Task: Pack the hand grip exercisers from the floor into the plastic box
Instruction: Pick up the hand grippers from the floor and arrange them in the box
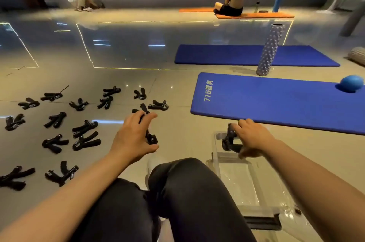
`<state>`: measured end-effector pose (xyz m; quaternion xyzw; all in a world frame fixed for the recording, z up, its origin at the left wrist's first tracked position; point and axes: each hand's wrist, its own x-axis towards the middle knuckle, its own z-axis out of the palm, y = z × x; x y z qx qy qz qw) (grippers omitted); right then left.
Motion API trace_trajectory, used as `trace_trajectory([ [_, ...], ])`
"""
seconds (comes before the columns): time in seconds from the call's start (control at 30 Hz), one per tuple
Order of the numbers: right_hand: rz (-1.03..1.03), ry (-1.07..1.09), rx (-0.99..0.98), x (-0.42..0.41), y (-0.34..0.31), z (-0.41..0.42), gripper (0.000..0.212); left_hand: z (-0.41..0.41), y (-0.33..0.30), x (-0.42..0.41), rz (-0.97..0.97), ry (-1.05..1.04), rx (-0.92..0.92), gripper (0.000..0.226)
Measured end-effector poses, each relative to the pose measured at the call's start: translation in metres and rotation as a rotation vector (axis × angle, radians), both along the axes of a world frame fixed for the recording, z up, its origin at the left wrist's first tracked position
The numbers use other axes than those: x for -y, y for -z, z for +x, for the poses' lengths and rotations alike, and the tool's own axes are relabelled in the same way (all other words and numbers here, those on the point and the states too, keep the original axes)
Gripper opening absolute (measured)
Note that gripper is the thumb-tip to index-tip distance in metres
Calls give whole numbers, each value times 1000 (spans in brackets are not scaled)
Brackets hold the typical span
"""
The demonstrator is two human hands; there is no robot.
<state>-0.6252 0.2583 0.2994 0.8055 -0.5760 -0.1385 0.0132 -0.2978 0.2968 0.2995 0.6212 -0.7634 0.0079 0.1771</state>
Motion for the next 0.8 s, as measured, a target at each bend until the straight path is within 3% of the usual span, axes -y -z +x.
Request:
trace_trajectory([
  [0.13, 74, 54, -107, -8, 20, -38, 86, -9, 6, 9, 11, -10, -41, 88],
  [0.23, 117, 68, -132, 1, 41, -50, 86, -18, 13, 15, 94, -33, -180, 91],
  [0.43, 388, 149, 21, 19, 118, -54, 87, -45, 23, 29, 266, 125, -487, 91],
  [0.57, 566, 104, 7, 29, 177, -60, 81, -64, 42, 51, 362, 190, -605, 87],
  [0.8, 859, 105, 174, 50, 243, -89, 86, -82, 116, 103, 494, 74, -822, 80],
])
